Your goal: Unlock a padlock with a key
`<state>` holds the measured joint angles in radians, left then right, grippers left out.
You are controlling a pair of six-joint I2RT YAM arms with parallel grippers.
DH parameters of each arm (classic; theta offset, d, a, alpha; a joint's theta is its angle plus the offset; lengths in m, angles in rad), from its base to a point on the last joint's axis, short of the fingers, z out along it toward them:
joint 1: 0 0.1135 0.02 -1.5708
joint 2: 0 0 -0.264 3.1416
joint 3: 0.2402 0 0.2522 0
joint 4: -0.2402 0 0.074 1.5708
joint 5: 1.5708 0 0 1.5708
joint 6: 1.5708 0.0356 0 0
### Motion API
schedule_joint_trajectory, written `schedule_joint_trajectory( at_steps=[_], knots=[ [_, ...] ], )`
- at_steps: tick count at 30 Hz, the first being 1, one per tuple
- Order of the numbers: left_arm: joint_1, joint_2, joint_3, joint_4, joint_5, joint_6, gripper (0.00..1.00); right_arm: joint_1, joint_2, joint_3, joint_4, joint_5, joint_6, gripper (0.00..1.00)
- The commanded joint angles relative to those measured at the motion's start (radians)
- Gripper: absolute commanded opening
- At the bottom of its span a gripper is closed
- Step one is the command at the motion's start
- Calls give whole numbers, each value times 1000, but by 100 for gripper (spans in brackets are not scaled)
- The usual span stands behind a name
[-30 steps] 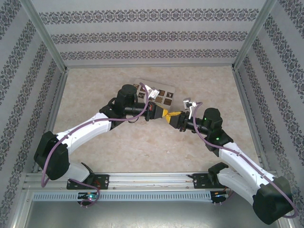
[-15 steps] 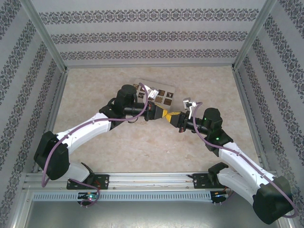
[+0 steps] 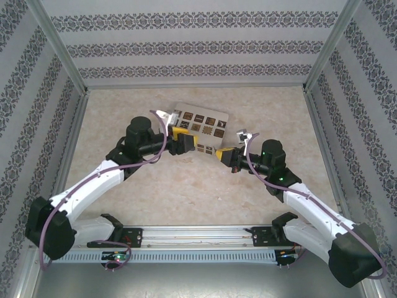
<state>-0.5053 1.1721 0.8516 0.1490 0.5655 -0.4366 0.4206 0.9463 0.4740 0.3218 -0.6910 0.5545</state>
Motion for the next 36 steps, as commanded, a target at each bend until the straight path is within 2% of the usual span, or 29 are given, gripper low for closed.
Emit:
schedule_joint_trajectory(
  at_steps=[1, 5, 10, 17, 22, 29, 36],
  knots=[
    [19, -79, -53, 13, -160, 62, 78, -8, 20, 22, -3, 21, -38, 0],
    [32, -144, -110, -11, -240, 64, 83, -9, 64, 39, -10, 42, -43, 0],
    [37, -188, -169, -43, -243, 70, 88, -12, 161, 80, 4, 51, -27, 0],
    [39, -219, -259, -49, -313, 67, 90, -23, 321, 148, 53, 68, -5, 0],
    [39, -197, -330, 3, -359, 53, 91, -47, 455, 186, 165, 50, 50, 0],
    [40, -134, -389, 110, -320, 15, 93, -79, 639, 271, 267, 0, 124, 0],
    [44, -75, -396, 176, -284, -6, 93, -100, 779, 360, 290, -11, 157, 0]
  ],
)
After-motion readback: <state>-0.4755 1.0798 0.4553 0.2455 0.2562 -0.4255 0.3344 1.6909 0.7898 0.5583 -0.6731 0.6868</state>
